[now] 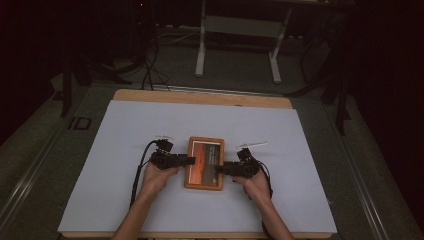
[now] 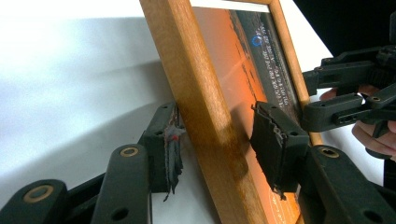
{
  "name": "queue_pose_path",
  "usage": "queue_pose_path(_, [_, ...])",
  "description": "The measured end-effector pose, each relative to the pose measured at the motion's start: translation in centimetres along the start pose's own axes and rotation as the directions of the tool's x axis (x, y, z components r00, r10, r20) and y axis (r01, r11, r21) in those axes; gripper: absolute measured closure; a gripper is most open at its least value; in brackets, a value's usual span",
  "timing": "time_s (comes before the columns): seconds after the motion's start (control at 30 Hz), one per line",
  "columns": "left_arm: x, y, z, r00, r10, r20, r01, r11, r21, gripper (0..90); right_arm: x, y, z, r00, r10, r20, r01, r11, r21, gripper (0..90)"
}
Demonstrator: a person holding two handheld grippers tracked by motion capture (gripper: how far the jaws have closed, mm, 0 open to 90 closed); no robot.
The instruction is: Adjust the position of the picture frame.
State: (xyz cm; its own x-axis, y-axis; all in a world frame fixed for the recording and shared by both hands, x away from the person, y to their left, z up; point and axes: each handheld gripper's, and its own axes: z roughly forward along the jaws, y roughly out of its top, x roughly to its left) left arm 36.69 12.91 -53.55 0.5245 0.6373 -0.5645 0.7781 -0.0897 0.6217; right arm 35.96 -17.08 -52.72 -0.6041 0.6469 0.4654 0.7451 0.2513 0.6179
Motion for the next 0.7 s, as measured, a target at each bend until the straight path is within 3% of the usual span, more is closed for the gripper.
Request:
queue_pose_path(0.1, [-0.1, 0.0, -0.1, 0.9999, 0.003, -0.015, -0.003, 1.0, 0.0, 53.6, 0.0, 0.0, -0.1, 1.0, 0.0, 0.004, 0.0, 1.0, -0.006, 50.9])
queue_pose_path(0.2, [-0.3, 0.0, -0.3, 0.9993, 0.012, -0.035, -0.013, 0.9999, -0.008, 48.0, 0.0, 0.0, -0.5, 0.9995, -0.014, 0.027, 0.015, 1.0, -0.022, 52.9])
queue_pose_path(0.37, [-0.7, 0.1, -1.5, 0.9953, 0.024, -0.094, -0.027, 0.9992, -0.031, 46.1, -0.2, 0.3, -1.6, 0.9985, -0.028, 0.047, 0.031, 0.998, -0.055, 53.8])
queue_pose_path(0.57, [-1.6, 0.1, -2.3, 0.9857, 0.077, -0.15, -0.085, 0.9952, -0.048, 46.2, -0.1, 0.4, -2.0, 0.9965, -0.051, 0.066, 0.056, 0.996, -0.073, 61.5])
queue_pose_path(0.7, [-2.3, -0.2, -2.7, 0.9772, 0.11, -0.182, -0.123, 0.9905, -0.062, 45.5, 0.5, 0.6, -2.1, 0.9904, -0.099, 0.097, 0.105, 0.992, -0.069, 65.8])
